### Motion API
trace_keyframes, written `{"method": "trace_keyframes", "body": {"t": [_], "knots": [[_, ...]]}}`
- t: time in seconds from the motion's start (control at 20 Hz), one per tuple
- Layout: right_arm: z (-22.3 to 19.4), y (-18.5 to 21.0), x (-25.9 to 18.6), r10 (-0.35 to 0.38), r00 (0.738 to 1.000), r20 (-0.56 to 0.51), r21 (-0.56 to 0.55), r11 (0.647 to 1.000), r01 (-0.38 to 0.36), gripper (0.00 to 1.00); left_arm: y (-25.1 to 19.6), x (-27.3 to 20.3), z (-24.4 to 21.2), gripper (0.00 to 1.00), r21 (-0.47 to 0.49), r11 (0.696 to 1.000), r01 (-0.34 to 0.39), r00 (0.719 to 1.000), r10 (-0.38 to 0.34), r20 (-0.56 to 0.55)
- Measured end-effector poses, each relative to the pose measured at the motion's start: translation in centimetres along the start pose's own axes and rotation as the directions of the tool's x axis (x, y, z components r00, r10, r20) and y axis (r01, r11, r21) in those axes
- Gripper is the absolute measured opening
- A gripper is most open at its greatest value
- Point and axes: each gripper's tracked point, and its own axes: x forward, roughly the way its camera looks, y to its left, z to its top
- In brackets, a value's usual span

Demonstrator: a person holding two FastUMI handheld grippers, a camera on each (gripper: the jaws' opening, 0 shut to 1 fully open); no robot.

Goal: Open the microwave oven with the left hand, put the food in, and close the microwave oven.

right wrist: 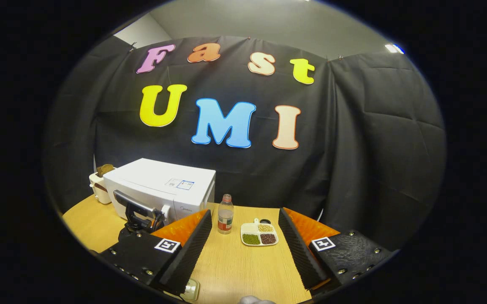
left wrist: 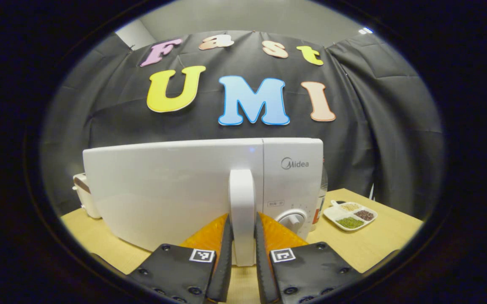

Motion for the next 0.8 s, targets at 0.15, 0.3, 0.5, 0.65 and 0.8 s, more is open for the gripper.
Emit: {"method": "trace_keyframes", "body": {"t": [0.15, 0.3, 0.5, 0.65, 0.8], "knots": [[-0.2, 0.1, -0.5, 0.004, 1.0, -0.001, -0.002, 1.0, -0.004, 0.97, -0.1, 0.2, 0.0, 0.28, 0.009, 1.0, 0.017, 1.0, -0.017, -0.003], [-0.2, 0.2, -0.8, 0.007, 1.0, -0.001, 0.006, 1.0, -0.007, 0.97, 0.0, 0.1, 0.1, 0.26, 0.007, 0.999, 0.036, 0.999, -0.035, -0.013], [-0.2, 0.5, -1.6, 0.02, 1.0, 0.002, -0.001, 1.0, -0.02, 0.97, -0.2, -0.3, 0.1, 0.24, 0.009, 0.996, 0.084, 0.996, -0.083, -0.03], [-0.2, 0.7, -2.0, 0.034, 0.999, 0.0, -0.002, 0.999, -0.034, 0.97, 0.3, -3.0, -0.9, 0.24, -0.024, 0.998, 0.055, 0.996, -0.056, -0.071], [-0.4, 1.4, -2.2, 0.062, 0.998, -0.003, 0.015, 0.998, -0.062, 0.97, 1.5, -8.0, -0.5, 0.24, 0.057, 0.997, 0.046, 0.999, -0.045, -0.01]]}}
